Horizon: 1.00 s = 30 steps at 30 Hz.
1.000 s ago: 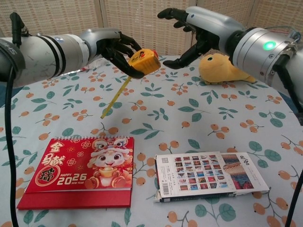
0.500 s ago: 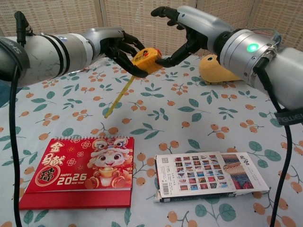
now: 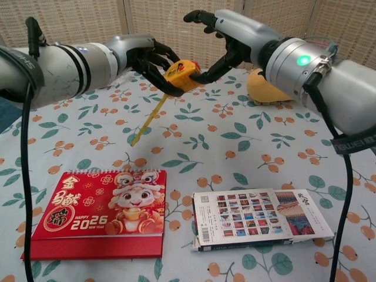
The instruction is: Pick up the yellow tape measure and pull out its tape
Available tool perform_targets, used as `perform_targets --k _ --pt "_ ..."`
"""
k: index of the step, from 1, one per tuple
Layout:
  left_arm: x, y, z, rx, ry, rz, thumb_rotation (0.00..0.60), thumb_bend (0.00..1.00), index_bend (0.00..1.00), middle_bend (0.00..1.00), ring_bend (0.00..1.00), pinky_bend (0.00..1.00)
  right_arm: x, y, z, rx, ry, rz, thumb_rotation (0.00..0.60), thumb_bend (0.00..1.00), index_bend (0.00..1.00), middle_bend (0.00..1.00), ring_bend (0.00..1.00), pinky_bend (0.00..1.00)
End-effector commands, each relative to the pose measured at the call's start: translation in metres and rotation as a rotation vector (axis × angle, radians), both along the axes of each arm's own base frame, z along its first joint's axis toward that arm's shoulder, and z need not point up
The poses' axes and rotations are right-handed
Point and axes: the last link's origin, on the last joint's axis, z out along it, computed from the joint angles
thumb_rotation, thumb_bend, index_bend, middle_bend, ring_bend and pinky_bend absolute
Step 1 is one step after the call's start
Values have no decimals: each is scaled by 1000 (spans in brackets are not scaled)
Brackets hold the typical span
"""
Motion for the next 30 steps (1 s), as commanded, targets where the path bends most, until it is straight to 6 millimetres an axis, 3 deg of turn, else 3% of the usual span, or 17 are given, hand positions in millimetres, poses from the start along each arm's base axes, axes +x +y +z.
perform_targets --k 1,24,30 --pt "0 0 0 1 0 0 600 492 605 569 500 158 1 0 -1 2 3 0 600 327 0 0 0 0" --pt "-8 3 -1 19 -4 16 600 497 604 570 500 157 -2 -6 1 -30 24 -29 600 328 0 0 0 0" --pt "-14 6 0 27 -9 30 600 501 604 570 499 157 -4 -8 4 -38 27 -40 600 378 0 0 0 0"
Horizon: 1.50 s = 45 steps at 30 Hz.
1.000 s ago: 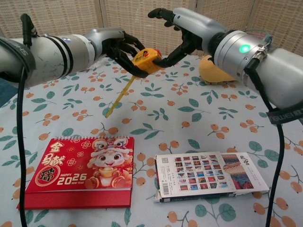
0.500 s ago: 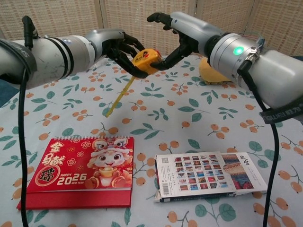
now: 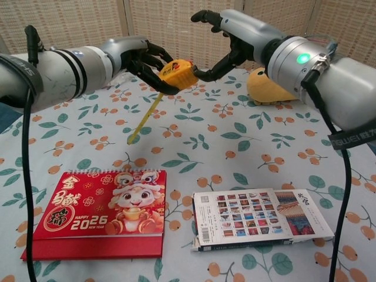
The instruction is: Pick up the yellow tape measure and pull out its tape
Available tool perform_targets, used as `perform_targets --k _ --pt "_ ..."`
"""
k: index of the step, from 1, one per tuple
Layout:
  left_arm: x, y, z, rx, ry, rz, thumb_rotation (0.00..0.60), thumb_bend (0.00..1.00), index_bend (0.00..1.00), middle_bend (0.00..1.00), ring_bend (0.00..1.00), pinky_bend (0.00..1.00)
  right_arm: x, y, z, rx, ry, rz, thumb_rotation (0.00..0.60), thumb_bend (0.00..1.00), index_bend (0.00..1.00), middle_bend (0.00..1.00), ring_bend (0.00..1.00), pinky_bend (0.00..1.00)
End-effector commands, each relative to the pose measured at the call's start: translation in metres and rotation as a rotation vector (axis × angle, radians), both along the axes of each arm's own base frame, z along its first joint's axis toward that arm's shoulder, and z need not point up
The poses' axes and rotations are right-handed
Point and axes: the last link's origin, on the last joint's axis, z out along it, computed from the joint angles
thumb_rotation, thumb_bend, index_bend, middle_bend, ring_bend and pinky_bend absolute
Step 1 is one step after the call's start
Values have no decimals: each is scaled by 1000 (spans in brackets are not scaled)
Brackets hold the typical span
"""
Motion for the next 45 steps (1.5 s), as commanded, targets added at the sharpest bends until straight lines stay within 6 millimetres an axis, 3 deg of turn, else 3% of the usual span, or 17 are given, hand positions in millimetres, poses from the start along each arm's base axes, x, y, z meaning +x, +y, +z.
perform_targets --k 1,12,25,35,45 --pt "-2 1 0 1 -5 6 600 502 604 570 499 157 0 -1 1 -6 0 -3 600 387 0 0 0 0" --pt "-8 4 1 23 -17 13 600 510 604 569 498 157 -3 -5 5 -32 -1 -39 600 430 1 0 0 0" --pt "-6 3 2 28 -31 4 600 516 604 570 496 157 1 -6 5 -19 -25 -64 600 480 422 23 1 0" --pt "-7 4 1 27 -27 6 600 517 604 570 493 156 3 -6 5 -13 -31 -65 600 625 555 92 33 0" --pt "-23 10 3 35 7 29 600 518 605 569 493 155 -6 -4 16 -41 -46 -62 600 646 624 141 55 0"
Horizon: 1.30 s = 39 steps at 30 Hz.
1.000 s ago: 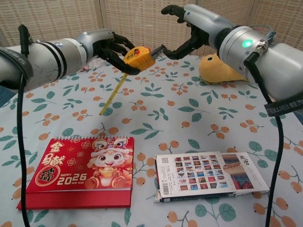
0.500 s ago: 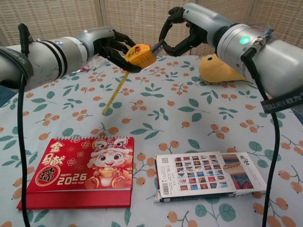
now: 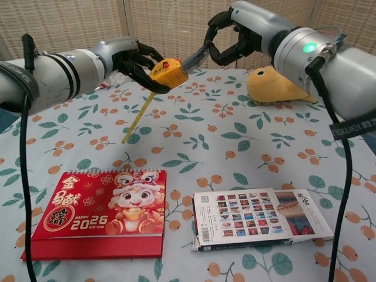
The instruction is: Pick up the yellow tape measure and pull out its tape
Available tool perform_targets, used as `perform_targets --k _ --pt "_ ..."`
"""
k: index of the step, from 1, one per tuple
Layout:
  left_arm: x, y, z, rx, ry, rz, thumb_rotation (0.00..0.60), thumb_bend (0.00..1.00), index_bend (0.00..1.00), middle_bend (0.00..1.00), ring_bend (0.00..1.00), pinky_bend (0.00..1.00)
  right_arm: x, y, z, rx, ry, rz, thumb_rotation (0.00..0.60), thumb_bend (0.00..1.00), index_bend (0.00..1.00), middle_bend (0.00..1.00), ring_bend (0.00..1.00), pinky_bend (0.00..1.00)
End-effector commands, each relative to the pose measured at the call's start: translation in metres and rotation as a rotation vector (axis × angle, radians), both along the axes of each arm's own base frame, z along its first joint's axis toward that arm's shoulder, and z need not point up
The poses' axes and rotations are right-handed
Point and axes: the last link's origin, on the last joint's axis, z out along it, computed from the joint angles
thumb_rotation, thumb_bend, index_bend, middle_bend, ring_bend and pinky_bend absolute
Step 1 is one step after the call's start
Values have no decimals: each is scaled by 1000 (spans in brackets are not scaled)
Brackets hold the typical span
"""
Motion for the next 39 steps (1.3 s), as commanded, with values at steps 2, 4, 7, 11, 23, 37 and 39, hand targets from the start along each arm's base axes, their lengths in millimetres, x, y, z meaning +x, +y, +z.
perform_targets --k 2,4,7,11,23,37,39 --pt "-10 3 1 2 14 17 600 518 604 569 493 155 -7 1 9 -26 -5 1 600 646 626 144 57 0" --pt "-16 4 1 5 29 26 600 518 604 570 493 155 -11 1 15 -45 -4 2 600 645 628 148 58 0" --pt "-27 7 2 9 52 42 600 518 604 570 493 155 -18 2 25 -72 5 4 600 645 629 150 60 0" --pt "-40 10 4 9 72 63 600 518 604 570 493 154 -28 4 37 -110 28 7 600 646 629 150 61 0" --pt "-71 15 9 -17 128 105 600 518 605 569 495 152 -55 5 71 -203 59 22 600 645 628 159 62 0" --pt "-99 19 10 -26 153 153 600 520 607 569 495 159 -95 9 116 -303 33 -34 600 646 634 170 64 0" --pt "-100 20 10 -28 155 156 600 521 607 569 495 156 -100 10 122 -320 30 -45 600 646 634 172 65 0"
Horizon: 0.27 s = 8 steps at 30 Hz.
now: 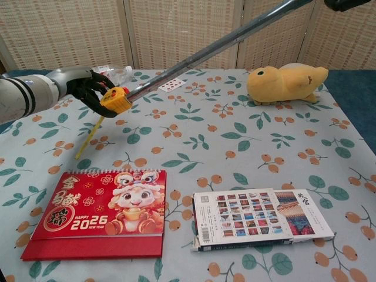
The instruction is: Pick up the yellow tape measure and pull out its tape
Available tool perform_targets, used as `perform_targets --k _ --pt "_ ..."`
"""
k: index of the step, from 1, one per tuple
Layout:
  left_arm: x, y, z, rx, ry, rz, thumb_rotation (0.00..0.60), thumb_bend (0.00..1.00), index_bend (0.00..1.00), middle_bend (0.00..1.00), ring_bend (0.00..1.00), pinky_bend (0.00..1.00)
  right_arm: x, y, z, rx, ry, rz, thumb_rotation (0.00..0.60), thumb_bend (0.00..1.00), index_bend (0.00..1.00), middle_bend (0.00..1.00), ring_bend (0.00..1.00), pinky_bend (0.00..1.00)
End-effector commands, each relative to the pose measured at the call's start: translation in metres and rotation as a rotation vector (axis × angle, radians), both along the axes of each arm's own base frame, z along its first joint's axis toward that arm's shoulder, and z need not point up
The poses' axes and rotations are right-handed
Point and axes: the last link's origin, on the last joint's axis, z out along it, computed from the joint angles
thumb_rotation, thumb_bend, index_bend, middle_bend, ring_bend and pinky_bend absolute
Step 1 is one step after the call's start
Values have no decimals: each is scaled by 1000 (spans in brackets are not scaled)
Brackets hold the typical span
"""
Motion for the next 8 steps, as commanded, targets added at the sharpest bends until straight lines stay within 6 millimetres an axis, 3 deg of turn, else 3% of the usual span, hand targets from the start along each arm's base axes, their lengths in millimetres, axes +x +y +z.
perform_targets --k 1,8 --pt "-2 0 -1 -3 1 5 600 520 607 569 495 154 -8 2 11 -31 -9 -14 600 646 634 173 66 0" --pt "-3 0 -1 -2 -5 7 600 521 607 569 495 150 -18 5 23 -61 -27 -30 600 646 634 174 65 0"
